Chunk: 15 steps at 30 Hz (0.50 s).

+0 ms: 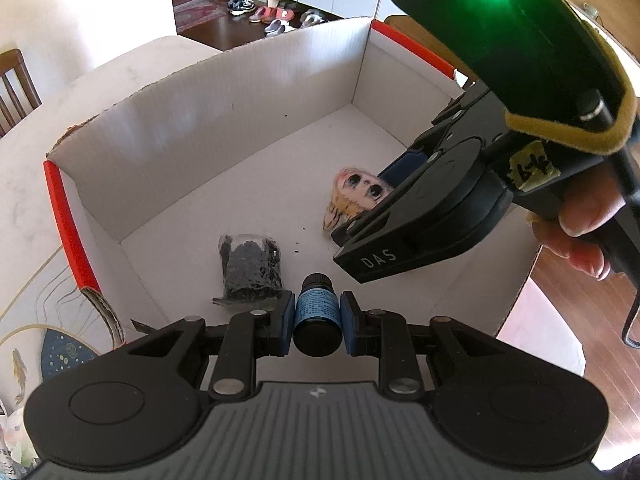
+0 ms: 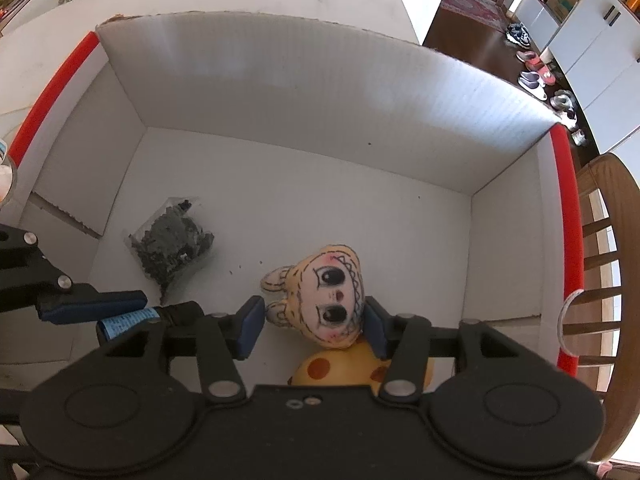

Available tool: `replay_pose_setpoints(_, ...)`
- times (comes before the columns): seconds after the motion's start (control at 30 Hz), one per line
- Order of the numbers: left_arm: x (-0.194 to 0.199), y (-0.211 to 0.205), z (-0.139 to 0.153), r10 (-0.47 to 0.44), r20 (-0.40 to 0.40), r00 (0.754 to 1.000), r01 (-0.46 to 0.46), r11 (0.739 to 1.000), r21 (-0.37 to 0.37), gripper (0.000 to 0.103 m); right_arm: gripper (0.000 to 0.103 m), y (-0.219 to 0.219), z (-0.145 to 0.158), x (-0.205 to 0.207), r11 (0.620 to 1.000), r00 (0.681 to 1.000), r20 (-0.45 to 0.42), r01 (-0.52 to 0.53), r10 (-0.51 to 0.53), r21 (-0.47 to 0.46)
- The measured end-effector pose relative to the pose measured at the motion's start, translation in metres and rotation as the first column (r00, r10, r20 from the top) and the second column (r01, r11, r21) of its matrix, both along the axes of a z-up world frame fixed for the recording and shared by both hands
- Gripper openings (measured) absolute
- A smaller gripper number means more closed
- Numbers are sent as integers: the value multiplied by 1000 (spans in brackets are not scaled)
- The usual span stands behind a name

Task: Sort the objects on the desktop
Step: 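Open the right tool to drop the plush doll while the left tool releases the bottle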

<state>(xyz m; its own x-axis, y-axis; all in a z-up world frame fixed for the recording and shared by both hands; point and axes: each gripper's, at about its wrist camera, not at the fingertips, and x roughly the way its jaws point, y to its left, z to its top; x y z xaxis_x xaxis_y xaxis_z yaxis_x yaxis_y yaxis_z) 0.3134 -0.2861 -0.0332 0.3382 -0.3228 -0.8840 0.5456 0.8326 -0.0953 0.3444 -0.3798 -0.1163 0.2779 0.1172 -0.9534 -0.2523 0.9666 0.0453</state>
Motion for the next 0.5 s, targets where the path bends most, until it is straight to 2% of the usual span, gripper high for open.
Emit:
replay_pose_setpoints(0.13,-1,0,1,2,10,1000,-2,1000,7,23,57,-2,1,7,1000,1000,0,4,-4,4)
replay_pose_setpoints(0.23,-4,2,4,0,14,1000,0,1000,3,23,65,-5,3,7,1000,1000,10,14,-15,17)
replay_pose_setpoints(0.5,-11,9,18,27,49,998,-26,1000,-15,23,66,-15,16,-2,998,999,32,31,-32,53)
